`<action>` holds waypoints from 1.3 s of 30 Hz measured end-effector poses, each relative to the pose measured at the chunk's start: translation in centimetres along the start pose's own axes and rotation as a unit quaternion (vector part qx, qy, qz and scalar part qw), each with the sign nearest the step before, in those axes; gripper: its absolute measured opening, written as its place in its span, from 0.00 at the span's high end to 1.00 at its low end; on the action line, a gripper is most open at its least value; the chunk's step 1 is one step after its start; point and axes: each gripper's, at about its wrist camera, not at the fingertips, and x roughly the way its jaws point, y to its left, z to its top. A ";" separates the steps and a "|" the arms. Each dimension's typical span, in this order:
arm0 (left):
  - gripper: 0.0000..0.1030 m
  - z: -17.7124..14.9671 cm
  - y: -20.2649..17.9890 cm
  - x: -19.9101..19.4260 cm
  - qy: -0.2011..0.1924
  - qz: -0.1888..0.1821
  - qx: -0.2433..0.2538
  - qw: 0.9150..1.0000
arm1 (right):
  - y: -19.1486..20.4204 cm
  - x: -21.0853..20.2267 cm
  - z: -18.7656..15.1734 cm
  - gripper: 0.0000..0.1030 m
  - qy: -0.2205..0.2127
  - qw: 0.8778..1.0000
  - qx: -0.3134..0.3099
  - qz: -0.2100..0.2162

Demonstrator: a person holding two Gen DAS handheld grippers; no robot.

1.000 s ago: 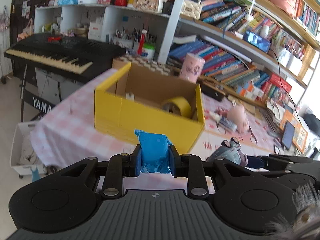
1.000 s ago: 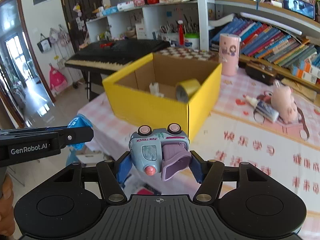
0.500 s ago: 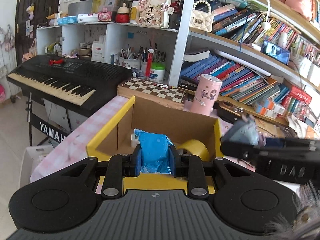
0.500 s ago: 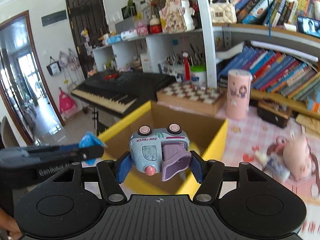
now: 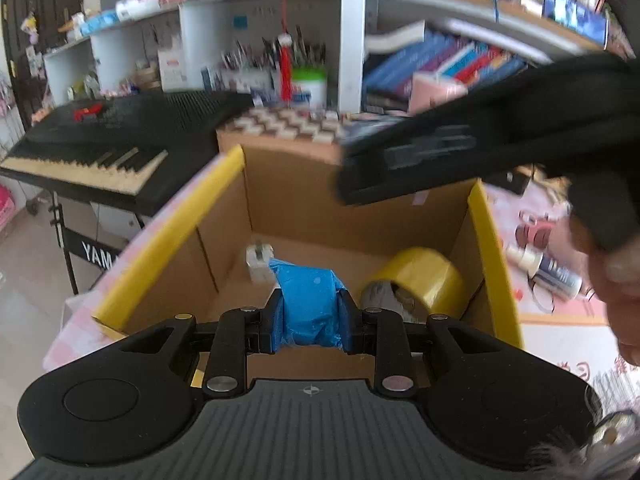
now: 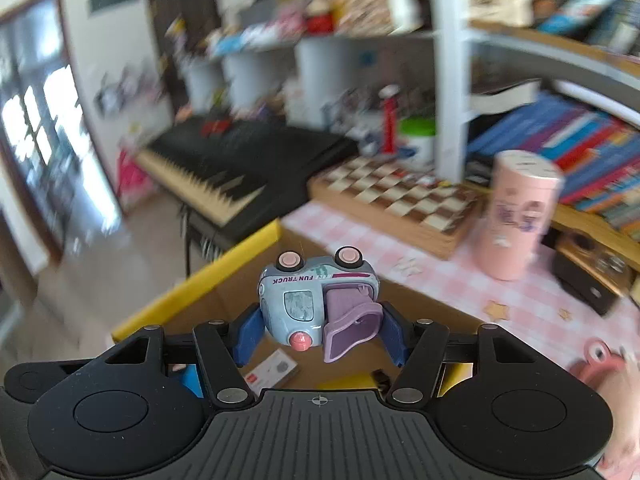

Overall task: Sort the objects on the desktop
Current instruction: 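Lower both tools into the yellow box and open them to release, then withdraw both open tools from the yellow box back over the table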

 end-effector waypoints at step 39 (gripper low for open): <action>0.18 1.1 1.7 -5.3 -0.078 0.025 0.017 0.996 | -0.3 -1.1 2.2 0.34 -0.006 1.000 0.029 -0.004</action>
